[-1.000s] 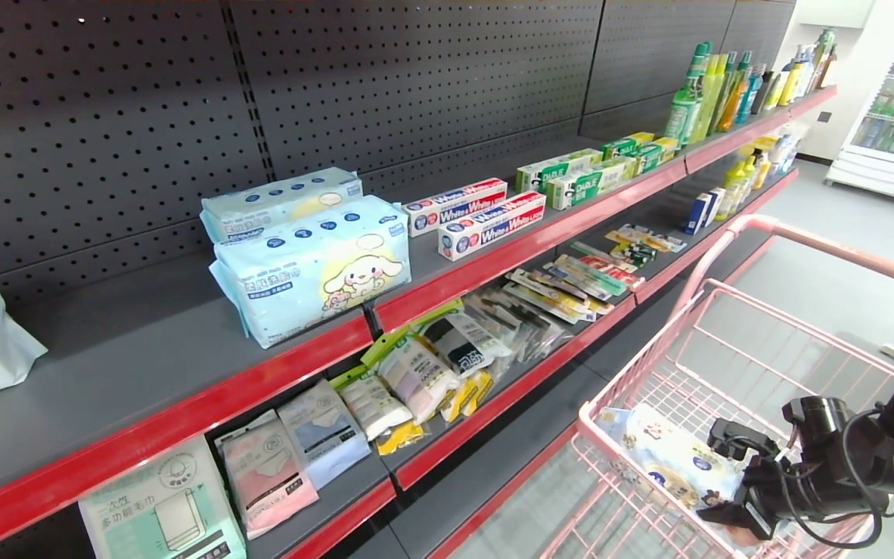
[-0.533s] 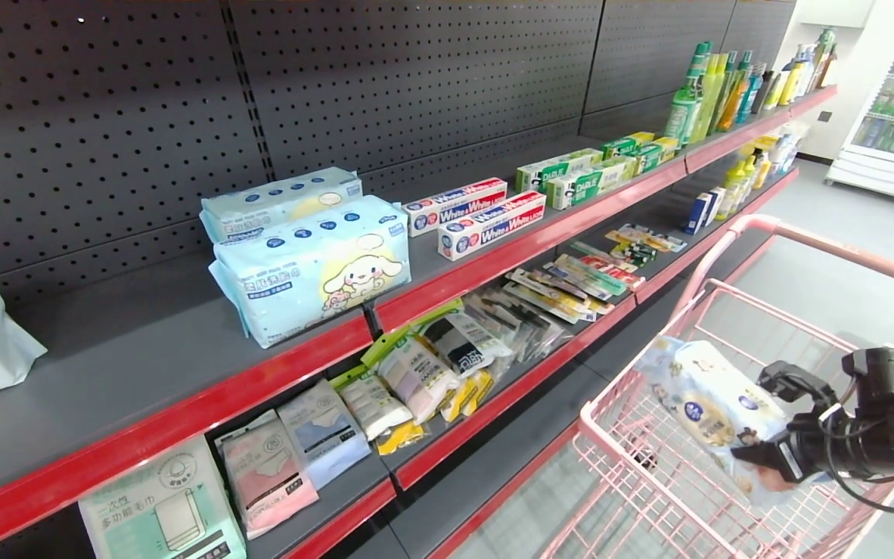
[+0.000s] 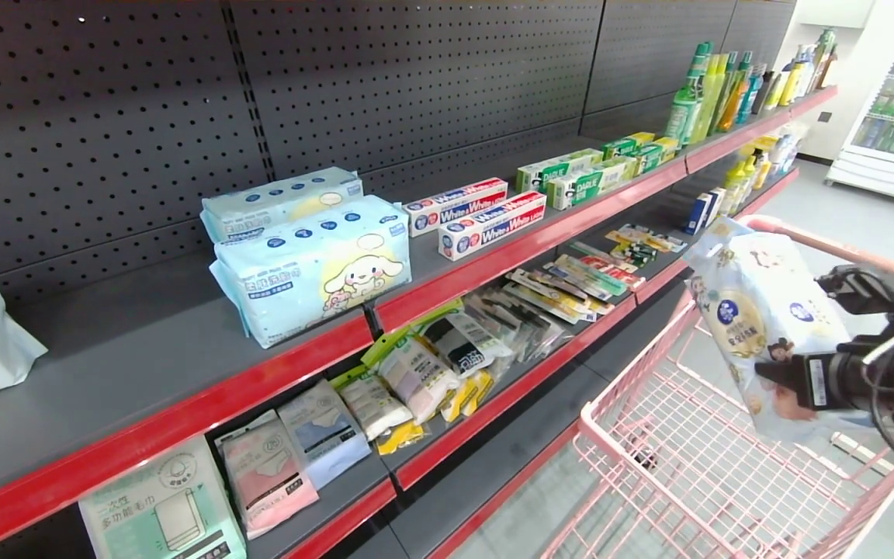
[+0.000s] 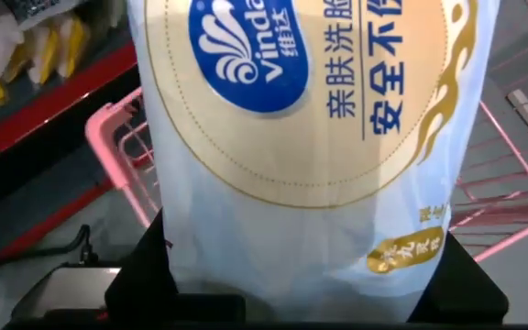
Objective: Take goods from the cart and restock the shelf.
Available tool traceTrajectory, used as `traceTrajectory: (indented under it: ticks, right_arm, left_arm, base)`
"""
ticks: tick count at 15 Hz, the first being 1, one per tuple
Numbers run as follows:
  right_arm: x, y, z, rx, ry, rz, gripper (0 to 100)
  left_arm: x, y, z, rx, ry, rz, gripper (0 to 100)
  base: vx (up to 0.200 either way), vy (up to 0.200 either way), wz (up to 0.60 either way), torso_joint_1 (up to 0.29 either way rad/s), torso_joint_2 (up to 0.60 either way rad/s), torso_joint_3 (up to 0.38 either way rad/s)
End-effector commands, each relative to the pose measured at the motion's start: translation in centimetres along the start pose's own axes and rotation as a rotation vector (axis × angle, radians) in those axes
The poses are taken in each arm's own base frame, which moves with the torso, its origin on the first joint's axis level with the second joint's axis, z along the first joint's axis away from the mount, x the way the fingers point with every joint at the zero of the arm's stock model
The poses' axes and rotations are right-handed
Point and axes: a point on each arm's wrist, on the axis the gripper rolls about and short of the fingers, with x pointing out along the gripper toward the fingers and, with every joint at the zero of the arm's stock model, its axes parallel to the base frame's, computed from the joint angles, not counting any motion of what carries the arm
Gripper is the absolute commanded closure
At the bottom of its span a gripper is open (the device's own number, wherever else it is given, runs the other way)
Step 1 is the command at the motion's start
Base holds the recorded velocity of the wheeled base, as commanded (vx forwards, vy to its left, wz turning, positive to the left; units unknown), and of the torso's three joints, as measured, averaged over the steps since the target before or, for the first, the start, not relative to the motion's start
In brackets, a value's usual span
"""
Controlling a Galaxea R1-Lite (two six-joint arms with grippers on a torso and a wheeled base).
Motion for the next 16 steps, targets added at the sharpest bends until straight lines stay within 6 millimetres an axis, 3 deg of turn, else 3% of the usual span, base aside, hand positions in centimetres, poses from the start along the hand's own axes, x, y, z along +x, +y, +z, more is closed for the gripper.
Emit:
traceTrajectory:
  ticks: [1, 2, 4, 8, 11, 16]
  right_arm:
    - [-11.2, 1.3, -2.2, 0.006, -0.183, 0.014, 100]
    - [-13.3, 0.9, -3.5, 0.003, -0.187, 0.000, 100]
    - [-15.3, 0.6, -4.9, -0.067, -0.215, -0.012, 100]
    - [-17.0, 0.4, -7.2, -0.112, -0.288, -0.027, 100]
    - [-17.5, 0.3, -9.1, -0.115, -0.315, -0.062, 100]
    - [-17.2, 0.4, -9.4, -0.159, -0.297, -0.063, 100]
  left_arm:
    - [0.0, 0.0, 0.0, 0.000, 0.001, 0.001, 0]
    - [0.0, 0.0, 0.0, 0.000, 0.001, 0.001, 0]
    - [0.0, 0.0, 0.0, 0.000, 0.003, 0.001, 0]
    - [0.0, 0.0, 0.0, 0.000, 0.001, 0.001, 0]
    - [0.0, 0.0, 0.0, 0.000, 0.003, 0.001, 0]
    - [0.0, 0.0, 0.0, 0.000, 0.001, 0.001, 0]
  base:
    - [0.000, 0.000, 0.00, 0.000, 0.00, 0.000]
    - [0.000, 0.000, 0.00, 0.000, 0.00, 0.000]
    - [0.000, 0.000, 0.00, 0.000, 0.00, 0.000]
    - [0.000, 0.000, 0.00, 0.000, 0.00, 0.000]
    - [0.000, 0.000, 0.00, 0.128, -0.27, -0.154]
    - [0.000, 0.000, 0.00, 0.215, -0.47, -0.256]
